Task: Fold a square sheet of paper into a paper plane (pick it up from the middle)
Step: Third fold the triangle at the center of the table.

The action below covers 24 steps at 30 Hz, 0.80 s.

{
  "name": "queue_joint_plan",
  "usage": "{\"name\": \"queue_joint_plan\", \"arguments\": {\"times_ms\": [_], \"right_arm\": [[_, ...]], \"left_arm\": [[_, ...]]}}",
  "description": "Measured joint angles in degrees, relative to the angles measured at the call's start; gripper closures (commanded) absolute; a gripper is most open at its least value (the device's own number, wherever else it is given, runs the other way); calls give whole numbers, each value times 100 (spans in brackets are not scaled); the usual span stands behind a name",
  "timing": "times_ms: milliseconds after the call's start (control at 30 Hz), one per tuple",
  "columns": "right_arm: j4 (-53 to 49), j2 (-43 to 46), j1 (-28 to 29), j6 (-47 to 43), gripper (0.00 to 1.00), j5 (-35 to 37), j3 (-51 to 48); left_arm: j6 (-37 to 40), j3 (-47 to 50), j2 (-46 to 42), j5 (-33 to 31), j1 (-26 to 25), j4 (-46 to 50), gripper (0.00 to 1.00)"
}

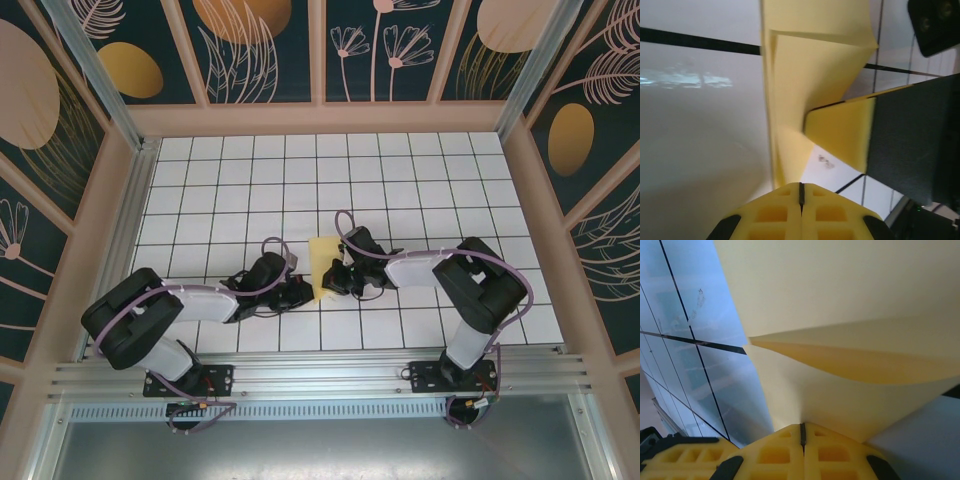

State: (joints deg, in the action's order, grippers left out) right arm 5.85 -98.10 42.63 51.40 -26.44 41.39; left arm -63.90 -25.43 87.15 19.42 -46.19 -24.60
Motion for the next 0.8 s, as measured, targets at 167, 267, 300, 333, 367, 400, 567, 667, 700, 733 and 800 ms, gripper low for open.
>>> {"name": "queue_joint_plan", "arguments": {"times_ms": [167, 267, 300, 333, 367, 400, 567, 667, 700, 733, 800], "right_arm": [[35, -17, -2, 35, 100, -26, 0], [42, -20, -9, 50, 100, -42, 0], [42, -20, -9, 61, 100, -42, 0], [42, -20, -9, 66, 100, -44, 0], [42, -20, -9, 79, 100, -42, 0], [42, -20, -13, 94, 100, -46, 0], [48, -22, -22, 151, 100, -55, 0], [61, -20, -57, 146, 100, -68, -2], [63, -22, -70, 136, 100, -70, 0], [63, -22, -92, 92, 100, -90, -2], [63, -22, -140, -35, 100, -131, -2]], "left_arm": [[-225, -9, 243, 118, -46, -400, 100], [-262, -28, 358, 116, -61, -411, 100], [-264, -33, 385, 116, -68, -409, 100], [-264, -39, 411, 116, -76, -389, 100], [-264, -48, 439, 116, -85, -372, 100], [-262, -59, 461, 114, -87, -348, 100], [-234, -291, 553, 50, -109, 111, 100], [-192, -413, 553, -15, -127, 376, 100], [-173, -439, 553, -42, -142, 424, 100], [-153, -461, 551, -68, -146, 470, 100], [-122, -481, 546, -114, -151, 511, 100]]}}
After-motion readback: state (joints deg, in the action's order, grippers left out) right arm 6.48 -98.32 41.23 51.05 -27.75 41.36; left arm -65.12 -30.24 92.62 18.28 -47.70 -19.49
